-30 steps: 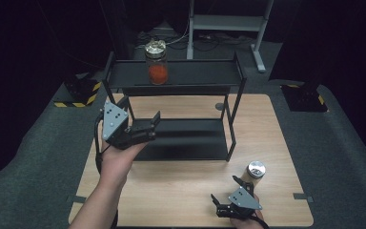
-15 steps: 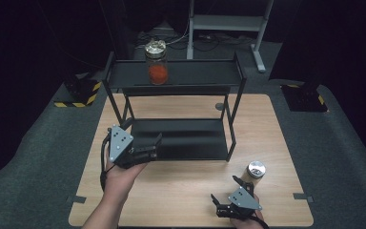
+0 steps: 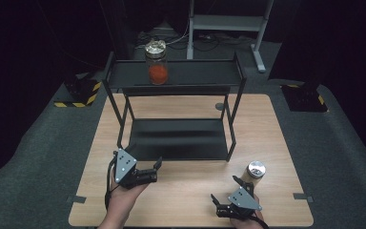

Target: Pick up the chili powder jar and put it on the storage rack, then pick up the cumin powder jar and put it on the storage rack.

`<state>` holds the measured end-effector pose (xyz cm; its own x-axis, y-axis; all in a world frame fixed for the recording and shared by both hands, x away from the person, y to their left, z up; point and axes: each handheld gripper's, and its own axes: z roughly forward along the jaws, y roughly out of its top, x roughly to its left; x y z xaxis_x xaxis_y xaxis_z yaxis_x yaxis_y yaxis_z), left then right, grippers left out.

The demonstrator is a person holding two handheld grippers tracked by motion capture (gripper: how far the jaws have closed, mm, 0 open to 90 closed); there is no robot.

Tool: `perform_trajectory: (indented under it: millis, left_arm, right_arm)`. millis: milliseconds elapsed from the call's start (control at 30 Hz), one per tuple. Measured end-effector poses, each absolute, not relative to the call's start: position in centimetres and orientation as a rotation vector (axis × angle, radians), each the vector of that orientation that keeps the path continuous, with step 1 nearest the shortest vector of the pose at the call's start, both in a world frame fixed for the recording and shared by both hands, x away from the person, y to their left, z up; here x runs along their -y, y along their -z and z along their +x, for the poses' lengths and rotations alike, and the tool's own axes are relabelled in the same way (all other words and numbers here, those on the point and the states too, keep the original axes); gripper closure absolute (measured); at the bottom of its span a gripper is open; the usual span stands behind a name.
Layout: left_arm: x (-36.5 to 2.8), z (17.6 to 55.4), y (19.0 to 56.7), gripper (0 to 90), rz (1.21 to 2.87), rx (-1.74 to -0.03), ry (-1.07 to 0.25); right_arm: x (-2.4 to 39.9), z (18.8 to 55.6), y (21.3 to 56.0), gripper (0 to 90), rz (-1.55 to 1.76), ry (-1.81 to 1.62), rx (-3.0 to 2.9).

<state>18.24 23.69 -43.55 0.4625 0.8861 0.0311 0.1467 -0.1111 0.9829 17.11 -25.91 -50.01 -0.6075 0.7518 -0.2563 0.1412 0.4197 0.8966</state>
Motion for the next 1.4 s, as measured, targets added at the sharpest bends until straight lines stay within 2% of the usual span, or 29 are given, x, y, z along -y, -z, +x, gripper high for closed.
perform_trajectory:
  millis: [300, 567, 967, 1400]
  left_arm:
    - [-23.9, 17.2, 47.2, 0.4, 1.656, -0.986, -0.752]
    - [-23.9, 16.3, 49.1, 0.4, 1.762, -1.000, -0.766]
    - [-22.6, 16.2, 49.5, 0.5, 1.882, -0.979, -0.814]
    - [-22.0, 16.2, 49.4, 0.8, 1.917, -0.968, -0.841]
  right_arm:
    - [25.7, 17.0, 50.0, 0.0, 0.750, -1.175, -2.014]
    - [25.7, 17.0, 50.0, 0.0, 0.754, -1.172, -2.009]
    - [25.7, 17.1, 50.0, 0.0, 0.754, -1.174, -2.015]
    - [26.1, 17.1, 50.1, 0.0, 0.734, -1.198, -2.018]
